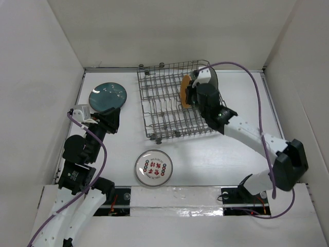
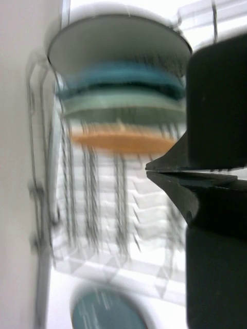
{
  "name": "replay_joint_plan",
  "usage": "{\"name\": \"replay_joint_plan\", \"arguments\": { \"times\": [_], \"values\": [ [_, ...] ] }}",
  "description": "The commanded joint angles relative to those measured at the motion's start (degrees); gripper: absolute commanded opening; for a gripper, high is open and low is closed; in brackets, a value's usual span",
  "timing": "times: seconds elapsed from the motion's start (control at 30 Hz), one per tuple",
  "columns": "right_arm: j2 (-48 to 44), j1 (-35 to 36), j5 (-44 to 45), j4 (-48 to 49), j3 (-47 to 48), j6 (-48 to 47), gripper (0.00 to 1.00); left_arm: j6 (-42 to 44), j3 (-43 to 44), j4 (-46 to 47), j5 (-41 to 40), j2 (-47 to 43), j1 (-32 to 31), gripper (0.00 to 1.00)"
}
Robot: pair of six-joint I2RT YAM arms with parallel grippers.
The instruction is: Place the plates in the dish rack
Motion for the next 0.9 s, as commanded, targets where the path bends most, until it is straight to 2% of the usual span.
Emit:
{"name": "replay_joint_plan", "arguments": {
  "times": [0.0, 0.03, 0.1, 0.13, 0.17, 0.27, 0.3, 0.33, 0.5, 0.67, 0.87],
  "values": [
    [-6.6, 5.8, -14.9, 6.5, -10.3, 6.1, 0.00, 0.8, -0.2, 1.9, -0.6, -0.2, -0.2, 0.24],
    [-7.8, 7.0, -21.3, 6.5, -12.4, 6.2, 0.00, 0.9, -0.2, 1.9, -0.6, -0.2, -0.2, 0.24],
    [-9.8, 9.1, -25.7, 5.0, -16.3, 7.3, 0.00, 0.8, -0.2, 2.0, -0.2, 0.0, -0.2, 0.24],
    [-11.2, 10.9, -31.0, 4.1, -19.6, 7.7, 0.00, 0.9, -0.1, 2.0, 0.0, 0.2, -0.2, 0.24],
    [-12.0, 11.8, -32.5, 2.5, -21.3, 9.7, 0.06, 0.8, -0.1, 2.0, 0.4, 0.2, -0.2, 0.23],
    [-13.6, 14.7, -37.0, 2.6, -28.6, 13.5, 0.34, 0.9, -0.1, 2.0, 0.2, 0.1, -0.2, 0.22],
    [-13.9, 15.3, -36.2, 3.3, -32.2, 16.5, 0.53, 0.9, -0.1, 1.9, -0.1, -0.1, -0.2, 0.22],
    [-13.9, 15.3, -35.9, 3.3, -33.9, 18.0, 0.58, 0.9, -0.1, 1.9, -0.2, -0.2, -0.2, 0.22],
    [-11.0, 15.3, -33.9, 7.6, -39.5, 24.6, 0.61, 0.9, -0.1, 1.9, -0.6, 0.2, -0.2, 0.22],
    [-4.6, 15.3, -37.3, 15.2, -40.6, 29.0, 0.61, 1.0, -0.2, 1.9, -0.6, 0.2, -0.2, 0.22],
    [1.9, 16.4, -40.4, 21.2, -40.4, 32.4, 0.54, 0.9, -0.1, 1.9, -0.6, -0.2, -0.2, 0.23]
  ]
}}
